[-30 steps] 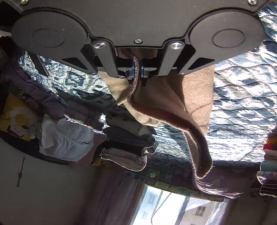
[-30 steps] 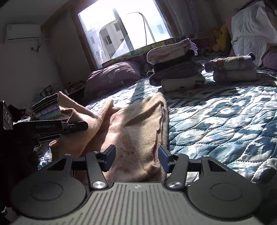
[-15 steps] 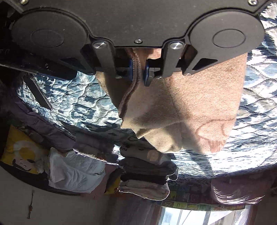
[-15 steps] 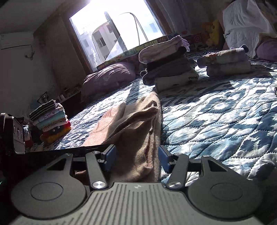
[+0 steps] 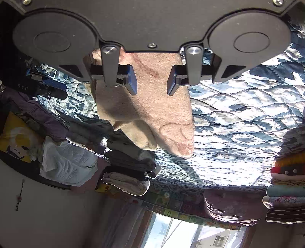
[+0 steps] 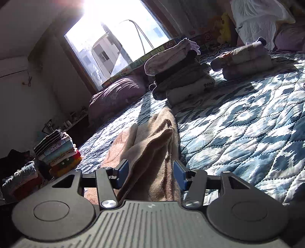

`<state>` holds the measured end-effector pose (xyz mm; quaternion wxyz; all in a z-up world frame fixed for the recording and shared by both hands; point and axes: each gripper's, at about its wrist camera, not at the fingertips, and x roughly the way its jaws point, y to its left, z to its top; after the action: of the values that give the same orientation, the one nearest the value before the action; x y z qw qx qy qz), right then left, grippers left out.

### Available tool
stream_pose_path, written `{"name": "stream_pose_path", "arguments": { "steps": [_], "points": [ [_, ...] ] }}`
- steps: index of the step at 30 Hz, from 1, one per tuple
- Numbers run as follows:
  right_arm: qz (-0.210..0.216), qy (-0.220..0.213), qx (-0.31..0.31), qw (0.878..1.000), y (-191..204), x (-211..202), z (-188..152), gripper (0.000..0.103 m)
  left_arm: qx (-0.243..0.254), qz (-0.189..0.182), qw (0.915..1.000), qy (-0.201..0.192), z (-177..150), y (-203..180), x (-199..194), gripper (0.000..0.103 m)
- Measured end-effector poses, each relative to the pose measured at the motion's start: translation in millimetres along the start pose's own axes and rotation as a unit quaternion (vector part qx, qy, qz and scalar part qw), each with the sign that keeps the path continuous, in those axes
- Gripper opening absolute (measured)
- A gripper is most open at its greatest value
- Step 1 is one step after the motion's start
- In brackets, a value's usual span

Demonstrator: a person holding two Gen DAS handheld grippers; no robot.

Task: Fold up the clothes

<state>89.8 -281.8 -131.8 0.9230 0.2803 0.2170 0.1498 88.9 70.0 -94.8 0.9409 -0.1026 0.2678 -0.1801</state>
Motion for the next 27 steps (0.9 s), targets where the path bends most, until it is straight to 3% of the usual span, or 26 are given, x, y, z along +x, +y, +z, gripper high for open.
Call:
{"name": "stream_pose_path", "arguments": {
  "steps": [3, 5, 9, 12, 15, 23, 24, 27],
  "points": [
    [0.009, 0.009, 0.025, 1.0, -7, 7, 3, 0.053, 0.015, -0.013, 0.9976, 0.067, -27, -10, 28, 0.033],
    [0.022, 0.019, 0.021, 0.999, -4, 14, 2, 0.053, 0.041, -0.007, 0.9958, 0.082, -45, -18, 38, 0.032],
    [0.043, 0.053, -0.017, 0.998, 15, 30, -4, 0.053, -0.007, -0.064, 0.997, 0.044, -29, -7, 15, 0.032],
    [0.049, 0.079, -0.038, 0.995, 26, 43, -7, 0.053, 0.027, -0.073, 0.9964, 0.032, -27, -17, -3, 0.032],
    [0.041, 0.093, -0.035, 0.994, 32, 54, -5, 0.054, 0.086, -0.063, 0.9936, 0.039, -39, -35, -7, 0.049],
    [0.024, 0.109, 0.034, 0.993, 24, 76, -5, 0.053, 0.223, -0.029, 0.9726, 0.059, -68, -59, 5, 0.05],
    [0.023, 0.106, 0.034, 0.993, 25, 77, -4, 0.05, 0.237, -0.025, 0.9694, 0.059, -71, -62, 6, 0.05],
    [0.011, 0.099, -0.001, 0.995, 37, 84, 0, 0.007, 0.288, -0.003, 0.9558, 0.059, -79, -70, 13, 0.05]
  ]
}}
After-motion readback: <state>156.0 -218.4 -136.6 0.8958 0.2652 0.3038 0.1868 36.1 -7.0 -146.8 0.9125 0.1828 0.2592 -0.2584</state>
